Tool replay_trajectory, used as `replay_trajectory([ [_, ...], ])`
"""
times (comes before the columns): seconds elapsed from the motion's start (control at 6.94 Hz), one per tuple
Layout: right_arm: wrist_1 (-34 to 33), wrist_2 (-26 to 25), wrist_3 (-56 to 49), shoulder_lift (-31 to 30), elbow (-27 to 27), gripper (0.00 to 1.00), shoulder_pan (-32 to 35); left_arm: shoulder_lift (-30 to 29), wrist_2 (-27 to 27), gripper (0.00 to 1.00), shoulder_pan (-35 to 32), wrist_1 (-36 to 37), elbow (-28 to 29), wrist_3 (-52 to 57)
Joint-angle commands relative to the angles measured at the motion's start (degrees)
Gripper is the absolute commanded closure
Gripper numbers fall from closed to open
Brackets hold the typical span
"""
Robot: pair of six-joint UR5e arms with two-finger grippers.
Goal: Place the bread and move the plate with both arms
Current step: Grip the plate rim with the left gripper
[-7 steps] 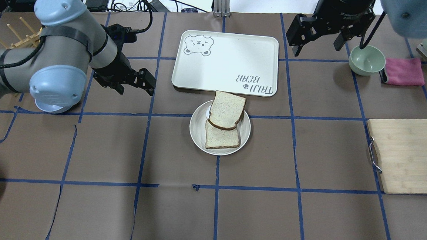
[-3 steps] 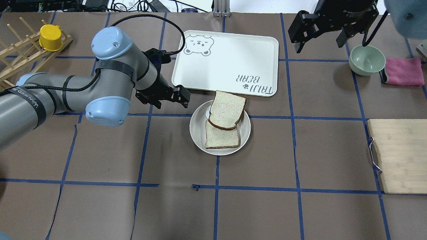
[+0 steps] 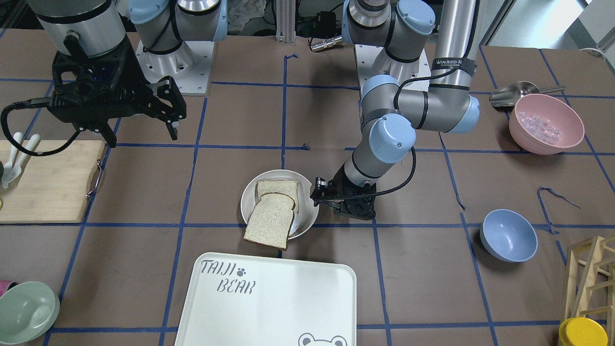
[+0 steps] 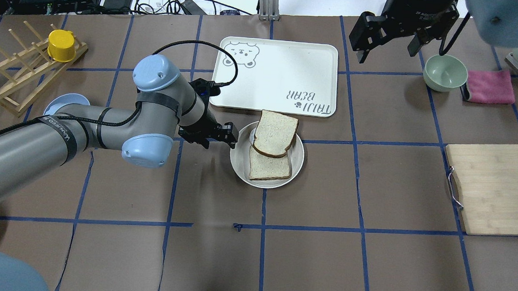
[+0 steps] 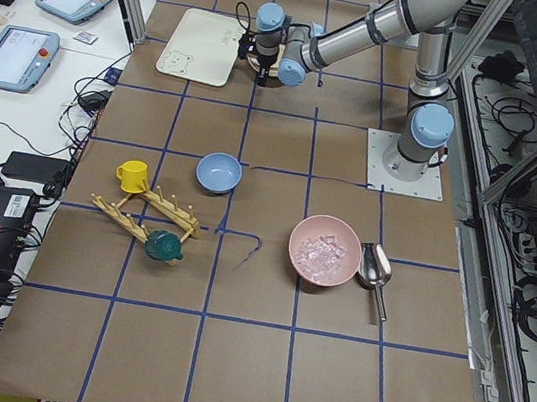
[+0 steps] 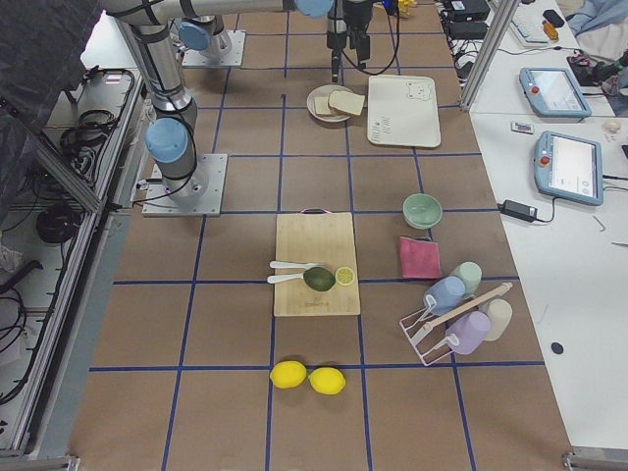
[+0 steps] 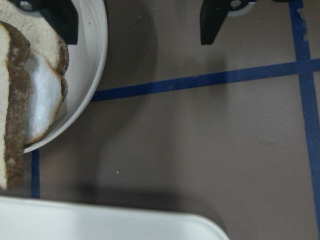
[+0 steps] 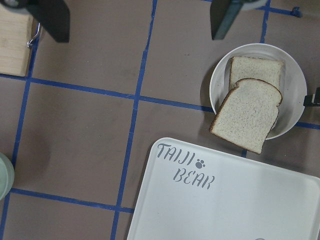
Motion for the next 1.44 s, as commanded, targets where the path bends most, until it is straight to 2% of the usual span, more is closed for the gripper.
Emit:
replay_trajectory([
  [0.0,0.2,0.1,0.0,0.1,0.0,0.00,0.0,-0.9,-0.3,0.25,-1.0,0.2,-0.1,-0.1],
  [0.14,0.2,0.1,-0.2,-0.1,0.0,0.00,-0.1,-1.0,-0.4,0.29,-1.1,0.2,-0.1,-0.1],
  [0.29,0.2,0.1,-0.1,-0.1,0.0,0.00,-0.1,-1.0,-0.3,0.48,-1.2,0.1,0.0,0.3],
  [0.43,0.2,0.0,-0.1,-0.1,0.0,0.00,-0.1,-1.0,-0.3,0.78,-1.2,0.0,-0.2,0.5],
  [0.58,0.2,0.0,-0.2,-0.1,0.0,0.00,-0.1,-1.1,-0.5,0.91,-1.2,0.0,-0.2,-0.1],
  [0.72,0.3,0.0,-0.2,-0.1,0.0,0.00,-0.1,-1.1,-1.5,0.98,-1.2,-0.3,-0.1,-0.2],
  [0.86,0.3,0.4,-0.5,0.1,0.0,0.00,0.0,-1.1,-3.4,1.00,-1.2,-0.5,-0.1,-0.7],
  [1.3,0.2,0.8,-0.1,-0.2,1.4,0.00,0.0,0.3,-5.8,1.00,-1.3,-0.7,0.5,-2.6],
])
